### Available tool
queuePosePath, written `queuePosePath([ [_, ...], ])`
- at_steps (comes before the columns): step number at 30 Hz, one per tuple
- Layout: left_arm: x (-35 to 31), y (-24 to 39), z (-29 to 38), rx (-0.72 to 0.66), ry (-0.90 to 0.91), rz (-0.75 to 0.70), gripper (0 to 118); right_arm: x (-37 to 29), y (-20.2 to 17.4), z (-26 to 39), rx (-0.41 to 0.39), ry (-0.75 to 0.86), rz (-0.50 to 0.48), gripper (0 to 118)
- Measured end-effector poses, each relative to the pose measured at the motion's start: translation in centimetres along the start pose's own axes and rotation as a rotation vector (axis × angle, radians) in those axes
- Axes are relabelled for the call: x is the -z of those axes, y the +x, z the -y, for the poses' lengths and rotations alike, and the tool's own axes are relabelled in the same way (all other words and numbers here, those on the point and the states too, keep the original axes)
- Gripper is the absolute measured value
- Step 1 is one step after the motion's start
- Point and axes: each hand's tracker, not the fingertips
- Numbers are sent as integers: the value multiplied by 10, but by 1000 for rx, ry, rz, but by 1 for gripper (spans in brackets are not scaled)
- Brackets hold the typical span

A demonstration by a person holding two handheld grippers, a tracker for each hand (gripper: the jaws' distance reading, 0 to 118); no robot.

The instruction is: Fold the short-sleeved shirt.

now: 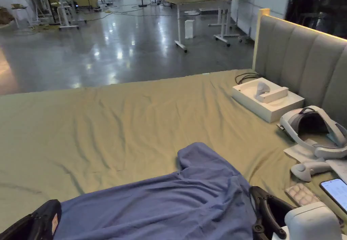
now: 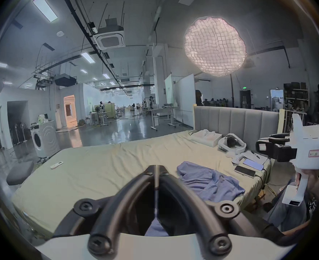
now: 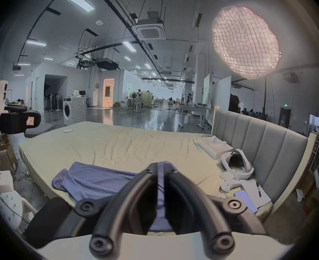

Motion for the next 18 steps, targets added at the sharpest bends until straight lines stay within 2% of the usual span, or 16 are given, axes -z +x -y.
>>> queuePosePath([
  [1,-2,-3,2,-5,-6,-12,1,1,1,1,1,-7,1,0],
  [5,-3,-21,3,-52,-35,-40,1,6,7,5,21,-20,6,0],
  [8,12,-49,11,-102,-133,-125,1,13,10,8,52,-40,-10,0],
  [13,71,-133,48,-379,-276,-134,1,32,11,17,60,-104,-41,0],
  [15,105,-168,64,-418,-377,-143,1,40,12,22,55,-131,-41,0],
  [18,160,-208,94,-397,-477,-151,5,54,16,31,73,-181,-37,0],
])
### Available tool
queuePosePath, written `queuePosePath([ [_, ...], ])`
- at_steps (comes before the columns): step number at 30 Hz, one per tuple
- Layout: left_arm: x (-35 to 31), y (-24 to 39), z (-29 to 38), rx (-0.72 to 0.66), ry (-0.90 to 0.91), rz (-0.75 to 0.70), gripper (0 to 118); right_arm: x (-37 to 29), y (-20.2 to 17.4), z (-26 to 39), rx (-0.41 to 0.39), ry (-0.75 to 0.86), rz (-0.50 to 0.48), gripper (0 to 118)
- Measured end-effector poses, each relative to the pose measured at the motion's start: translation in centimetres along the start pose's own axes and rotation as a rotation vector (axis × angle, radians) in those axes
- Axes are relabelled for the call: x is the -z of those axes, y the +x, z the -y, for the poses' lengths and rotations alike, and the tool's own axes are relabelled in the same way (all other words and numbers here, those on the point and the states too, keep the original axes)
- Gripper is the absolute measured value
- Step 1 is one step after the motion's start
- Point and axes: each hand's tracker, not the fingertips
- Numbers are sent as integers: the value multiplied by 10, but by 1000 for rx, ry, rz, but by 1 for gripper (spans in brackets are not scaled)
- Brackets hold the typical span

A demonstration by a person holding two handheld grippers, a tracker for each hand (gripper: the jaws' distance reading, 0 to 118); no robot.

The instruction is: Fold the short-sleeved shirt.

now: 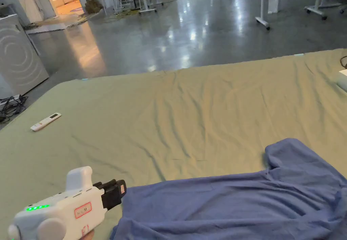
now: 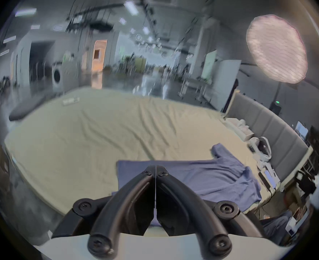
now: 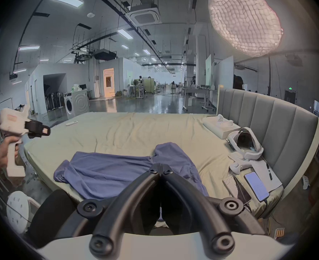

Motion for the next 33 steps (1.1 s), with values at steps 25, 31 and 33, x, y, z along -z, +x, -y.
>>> queuePosePath([
  [25,183,-37,-20,113,-494,-250,6,61,31,18,53,-210,46,0],
  [31,190,-44,-24,97,-525,-246,5,154,68,-19,88,-299,-36,13],
  [33,186,-42,-28,79,-548,-232,5,201,84,-27,123,-359,-67,73],
])
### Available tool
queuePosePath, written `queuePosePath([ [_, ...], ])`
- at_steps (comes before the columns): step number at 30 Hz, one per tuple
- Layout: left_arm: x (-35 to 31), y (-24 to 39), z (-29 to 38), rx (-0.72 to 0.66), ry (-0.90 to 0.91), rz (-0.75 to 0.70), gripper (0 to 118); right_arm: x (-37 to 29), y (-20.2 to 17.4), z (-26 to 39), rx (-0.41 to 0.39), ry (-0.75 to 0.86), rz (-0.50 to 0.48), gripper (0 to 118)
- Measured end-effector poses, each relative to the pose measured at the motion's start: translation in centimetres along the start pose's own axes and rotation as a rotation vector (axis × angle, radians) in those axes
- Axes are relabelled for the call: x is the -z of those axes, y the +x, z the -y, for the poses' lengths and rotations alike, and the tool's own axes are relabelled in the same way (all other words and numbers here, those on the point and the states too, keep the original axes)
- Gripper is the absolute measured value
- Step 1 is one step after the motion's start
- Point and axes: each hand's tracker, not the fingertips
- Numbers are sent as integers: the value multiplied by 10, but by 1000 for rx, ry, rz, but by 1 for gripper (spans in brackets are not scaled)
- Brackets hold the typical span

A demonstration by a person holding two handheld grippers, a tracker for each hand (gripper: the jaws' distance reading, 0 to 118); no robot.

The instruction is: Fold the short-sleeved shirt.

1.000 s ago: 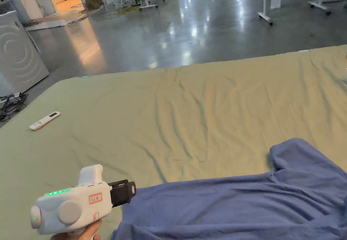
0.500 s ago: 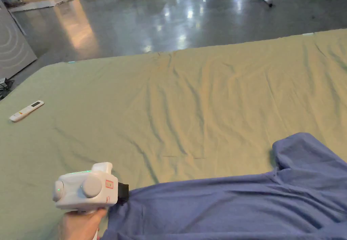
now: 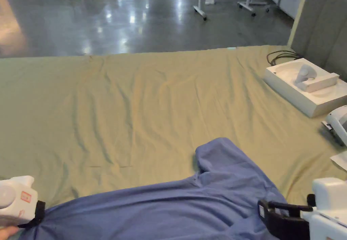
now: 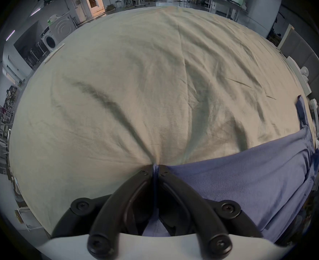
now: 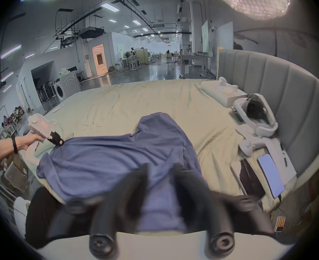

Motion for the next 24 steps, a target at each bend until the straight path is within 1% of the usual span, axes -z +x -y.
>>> queuePosePath([
  [1,-1,-1,-2,1,7,-6,5,17,7,-13,5,-32,-10,105],
  [2,-1,-2,-3,-4,-3,2,5,38,15,-26,15,-54,-14,106],
  [3,0,-2,-4,-7,-9,5,5,62,25,-39,34,-78,-8,105],
  [7,-3,1,-7,12,-38,18,5,141,50,-79,37,-221,24,102],
  [8,-4,2,-7,15,-41,20,5,159,53,-85,26,-263,51,102],
  [9,-5,2,-7,14,-43,21,5,176,56,-90,1,-301,69,102],
  [11,-6,3,-7,12,-44,24,5,202,55,-92,-79,-364,115,102],
  [13,-6,1,-9,13,-47,28,5,221,51,-88,-163,-422,122,101],
  [15,-7,1,-9,22,-50,31,5,231,44,-81,-202,-486,109,101],
  [16,-6,0,-10,22,-51,32,5,230,39,-80,-202,-463,110,99],
  [17,-6,-1,-10,21,-51,32,5,226,35,-83,-214,-451,128,94],
  [18,-6,0,-10,24,-49,30,5,223,32,-86,-221,-455,107,84],
  [19,-7,2,-9,29,-47,26,5,219,26,-85,-234,-452,104,81],
  [20,-6,2,-9,36,-41,19,5,218,21,-85,-250,-444,116,72],
  [21,-8,2,-9,60,-9,-21,5,217,18,-86,-258,-444,99,61],
  [22,-9,3,-8,67,-1,-24,5,218,15,-85,-263,-444,71,41],
  [23,-11,3,-6,72,13,-23,5,216,15,-84,-271,-438,101,21],
  [24,-15,0,-4,99,27,-6,5,211,17,-85,-269,-433,97,0],
])
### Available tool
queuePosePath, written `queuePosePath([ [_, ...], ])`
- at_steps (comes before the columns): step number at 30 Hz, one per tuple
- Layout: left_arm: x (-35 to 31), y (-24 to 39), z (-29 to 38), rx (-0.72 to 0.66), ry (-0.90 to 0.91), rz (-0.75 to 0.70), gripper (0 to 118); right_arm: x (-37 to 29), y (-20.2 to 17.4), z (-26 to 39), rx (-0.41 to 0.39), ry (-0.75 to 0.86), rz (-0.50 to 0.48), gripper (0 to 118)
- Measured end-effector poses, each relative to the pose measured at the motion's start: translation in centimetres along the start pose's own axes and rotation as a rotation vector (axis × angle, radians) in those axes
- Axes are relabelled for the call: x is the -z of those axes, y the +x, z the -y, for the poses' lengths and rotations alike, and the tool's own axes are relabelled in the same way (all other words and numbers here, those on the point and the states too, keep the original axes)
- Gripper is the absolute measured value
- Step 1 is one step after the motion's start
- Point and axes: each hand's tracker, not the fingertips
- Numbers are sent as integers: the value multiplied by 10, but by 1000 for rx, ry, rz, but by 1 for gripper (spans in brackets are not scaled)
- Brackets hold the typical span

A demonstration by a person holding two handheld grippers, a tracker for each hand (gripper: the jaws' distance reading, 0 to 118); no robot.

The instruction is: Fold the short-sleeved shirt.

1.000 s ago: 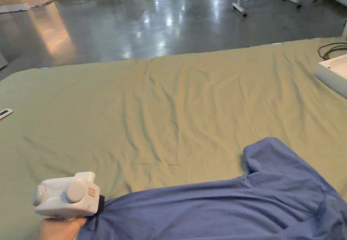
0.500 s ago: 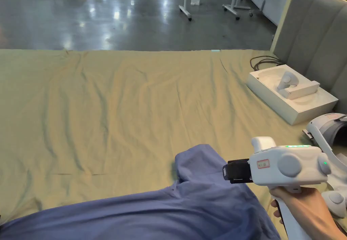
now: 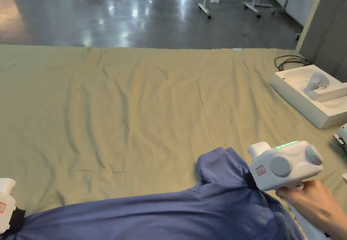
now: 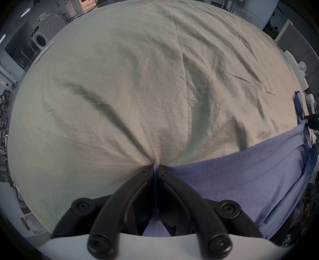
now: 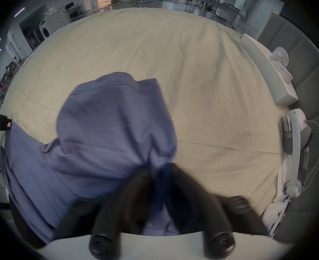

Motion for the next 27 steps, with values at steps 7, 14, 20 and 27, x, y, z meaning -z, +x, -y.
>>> queuePosePath([
  [7,-115,-17,61,-98,330,293,5,-127,22,65,146,278,-93,0],
  [14,-161,-19,202,-136,367,427,5,-211,12,206,232,363,-89,0],
  [20,-105,-4,249,-113,281,369,5,-185,-12,280,324,304,-80,0],
  [27,-78,-12,243,-164,306,367,5,-139,-23,301,371,272,-79,0],
])
